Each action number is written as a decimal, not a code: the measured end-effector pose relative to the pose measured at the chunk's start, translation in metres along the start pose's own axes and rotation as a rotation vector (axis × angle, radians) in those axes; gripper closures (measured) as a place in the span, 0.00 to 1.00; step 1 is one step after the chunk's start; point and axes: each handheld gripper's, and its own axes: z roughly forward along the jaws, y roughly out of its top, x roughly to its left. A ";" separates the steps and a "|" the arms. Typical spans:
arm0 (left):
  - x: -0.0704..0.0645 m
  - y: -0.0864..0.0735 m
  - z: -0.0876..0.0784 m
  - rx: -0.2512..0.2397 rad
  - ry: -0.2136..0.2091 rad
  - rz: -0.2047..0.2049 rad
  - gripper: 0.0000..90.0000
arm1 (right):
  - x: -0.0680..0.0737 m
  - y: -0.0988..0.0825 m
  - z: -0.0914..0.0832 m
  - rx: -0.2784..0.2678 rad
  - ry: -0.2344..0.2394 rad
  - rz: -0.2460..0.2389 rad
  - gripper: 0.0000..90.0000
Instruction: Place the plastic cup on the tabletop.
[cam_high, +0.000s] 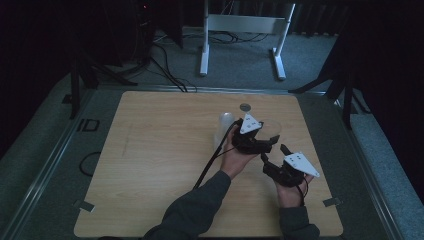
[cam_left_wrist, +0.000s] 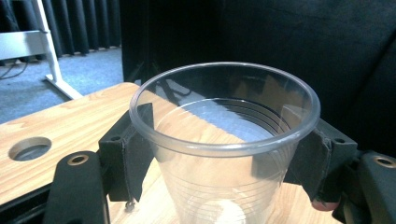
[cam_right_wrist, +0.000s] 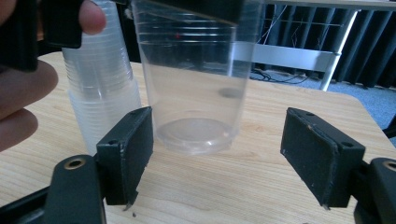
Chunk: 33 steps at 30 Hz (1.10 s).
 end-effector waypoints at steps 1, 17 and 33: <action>0.000 0.000 -0.001 0.002 0.003 0.007 0.31 | -0.001 0.000 0.000 0.001 0.002 0.001 0.28; 0.004 -0.013 -0.006 0.005 0.056 0.049 0.31 | -0.009 -0.002 -0.007 -0.009 -0.004 -0.001 0.28; 0.009 -0.022 -0.012 0.010 0.061 0.040 0.31 | -0.018 -0.005 -0.006 0.013 -0.038 0.033 0.29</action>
